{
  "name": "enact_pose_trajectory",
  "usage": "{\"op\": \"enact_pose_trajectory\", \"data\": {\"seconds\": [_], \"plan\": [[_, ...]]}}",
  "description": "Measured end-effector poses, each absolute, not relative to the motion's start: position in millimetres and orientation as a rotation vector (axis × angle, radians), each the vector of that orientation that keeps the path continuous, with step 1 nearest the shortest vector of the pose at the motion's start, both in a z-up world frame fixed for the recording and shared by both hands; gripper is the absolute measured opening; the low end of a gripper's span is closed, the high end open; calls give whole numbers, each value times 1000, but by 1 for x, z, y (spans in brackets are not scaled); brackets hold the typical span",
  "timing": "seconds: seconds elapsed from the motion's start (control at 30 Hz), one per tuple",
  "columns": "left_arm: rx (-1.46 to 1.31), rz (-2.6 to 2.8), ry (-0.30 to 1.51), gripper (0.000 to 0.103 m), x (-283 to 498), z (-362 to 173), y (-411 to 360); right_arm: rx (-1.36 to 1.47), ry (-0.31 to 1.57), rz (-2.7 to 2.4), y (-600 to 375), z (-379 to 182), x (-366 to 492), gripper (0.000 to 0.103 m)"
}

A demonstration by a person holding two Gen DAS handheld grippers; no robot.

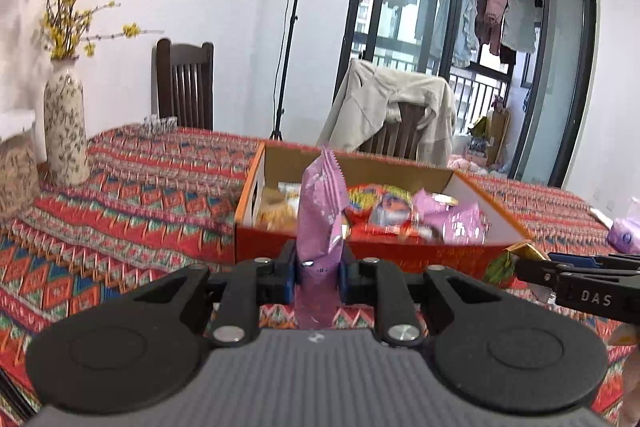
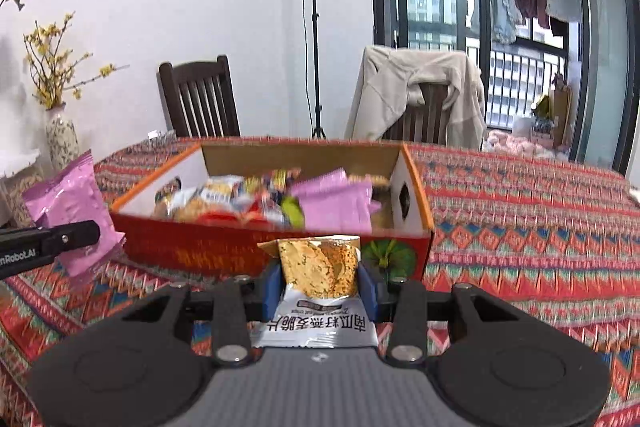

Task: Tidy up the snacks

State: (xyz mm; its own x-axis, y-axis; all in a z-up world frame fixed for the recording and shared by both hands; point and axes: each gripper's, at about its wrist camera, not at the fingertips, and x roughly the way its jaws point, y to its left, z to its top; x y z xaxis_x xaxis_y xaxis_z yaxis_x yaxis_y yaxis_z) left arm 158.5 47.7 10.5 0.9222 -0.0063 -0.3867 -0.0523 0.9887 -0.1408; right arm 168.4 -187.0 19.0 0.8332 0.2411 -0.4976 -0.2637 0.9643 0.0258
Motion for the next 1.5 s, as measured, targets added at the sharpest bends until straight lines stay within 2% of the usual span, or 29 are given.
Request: {"op": "enact_pose_trajectory", "data": {"seconds": [0.27,0.5,0.9,1.2,1.23,1.27,1.3,1.33,1.37,1.5], "plan": [[-121,34,320,20,194,44,39,-40,446,274,-178,47,205,39],[-128,45,312,20,233,48,32,-31,405,264,-167,56,241,39],[-165,96,323,20,280,24,31,24,363,237,-164,41,285,39],[-103,110,376,21,293,-2,31,22,452,241,-173,10,298,41],[-97,114,363,24,291,-3,31,22,458,237,-173,10,298,44],[-94,112,351,36,289,-2,31,23,465,237,-174,8,299,58],[-100,114,339,63,286,-1,32,28,470,235,-175,8,299,69],[-109,122,320,80,283,0,33,41,472,233,-178,6,299,94],[-116,135,292,103,279,1,33,54,470,231,-180,6,299,103],[-133,134,236,103,270,5,35,96,471,231,-189,7,296,103]]}}
